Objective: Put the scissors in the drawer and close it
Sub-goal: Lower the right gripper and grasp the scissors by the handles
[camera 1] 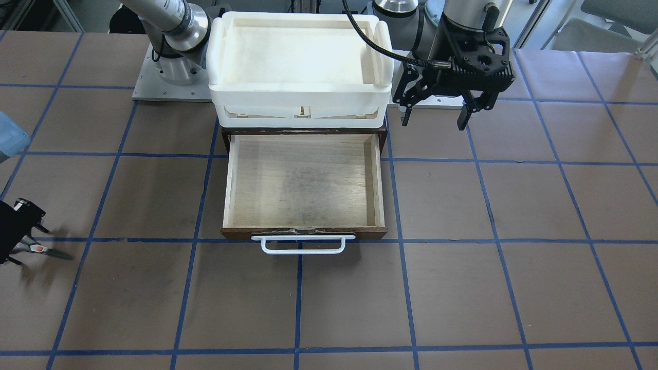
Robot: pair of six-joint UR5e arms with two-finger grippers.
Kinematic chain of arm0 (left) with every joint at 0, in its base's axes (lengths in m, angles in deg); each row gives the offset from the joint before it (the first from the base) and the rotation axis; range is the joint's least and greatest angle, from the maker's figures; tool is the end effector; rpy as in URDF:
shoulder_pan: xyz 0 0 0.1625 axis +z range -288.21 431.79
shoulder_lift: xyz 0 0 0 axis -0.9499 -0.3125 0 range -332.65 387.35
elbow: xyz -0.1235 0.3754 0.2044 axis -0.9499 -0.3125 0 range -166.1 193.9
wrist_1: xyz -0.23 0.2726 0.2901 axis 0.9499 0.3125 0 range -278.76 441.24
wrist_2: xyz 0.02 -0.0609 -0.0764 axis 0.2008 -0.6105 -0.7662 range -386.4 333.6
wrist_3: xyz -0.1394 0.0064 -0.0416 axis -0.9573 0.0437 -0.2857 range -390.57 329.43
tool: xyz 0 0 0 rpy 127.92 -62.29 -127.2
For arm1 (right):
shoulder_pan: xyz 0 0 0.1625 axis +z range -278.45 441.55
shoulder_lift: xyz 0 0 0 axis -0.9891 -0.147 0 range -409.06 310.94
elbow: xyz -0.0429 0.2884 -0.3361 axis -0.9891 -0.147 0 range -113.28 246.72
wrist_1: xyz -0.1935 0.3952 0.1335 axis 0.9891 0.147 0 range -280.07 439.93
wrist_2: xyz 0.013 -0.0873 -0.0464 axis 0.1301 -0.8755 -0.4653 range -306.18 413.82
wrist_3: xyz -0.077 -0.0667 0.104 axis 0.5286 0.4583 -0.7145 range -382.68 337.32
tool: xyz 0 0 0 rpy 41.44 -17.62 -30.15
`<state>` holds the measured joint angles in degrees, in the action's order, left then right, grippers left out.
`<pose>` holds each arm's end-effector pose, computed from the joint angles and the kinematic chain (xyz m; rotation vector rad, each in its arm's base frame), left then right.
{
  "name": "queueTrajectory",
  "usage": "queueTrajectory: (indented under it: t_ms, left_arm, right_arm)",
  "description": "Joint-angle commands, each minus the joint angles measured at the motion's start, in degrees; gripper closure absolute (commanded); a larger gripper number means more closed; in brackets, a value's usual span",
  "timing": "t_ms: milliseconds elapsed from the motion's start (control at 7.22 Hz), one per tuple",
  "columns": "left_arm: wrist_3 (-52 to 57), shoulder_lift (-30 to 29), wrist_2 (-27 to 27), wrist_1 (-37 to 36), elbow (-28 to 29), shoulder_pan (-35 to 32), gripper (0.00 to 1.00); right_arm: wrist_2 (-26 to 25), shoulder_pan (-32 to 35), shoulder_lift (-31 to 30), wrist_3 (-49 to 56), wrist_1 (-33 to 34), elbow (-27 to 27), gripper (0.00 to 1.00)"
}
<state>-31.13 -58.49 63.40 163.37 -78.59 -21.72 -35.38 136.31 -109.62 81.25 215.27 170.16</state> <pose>-0.1660 -0.5208 0.4920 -0.0809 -3.1203 0.2603 -0.2627 -0.6066 0.1094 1.7526 -2.5642 0.0435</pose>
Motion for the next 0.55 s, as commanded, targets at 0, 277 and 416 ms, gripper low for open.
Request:
queueTrajectory:
  t_ms: [0,277,416]
  left_arm:
    - [-0.23,-0.30,0.20,-0.30,-0.32,0.00,0.00]
    - [-0.15,-0.47,0.11,-1.35,-0.32,0.00,0.00]
    - [0.11,-0.04,0.28,-1.45,-0.23,0.00,0.00]
  right_arm:
    - [-0.36,-0.01,-0.26,0.65,0.00,0.00,0.62]
    - [-0.44,-0.01,-0.26,1.35,0.09,0.00,0.93]
    - [-0.53,-0.01,-0.35,2.14,0.62,-0.09,1.00]
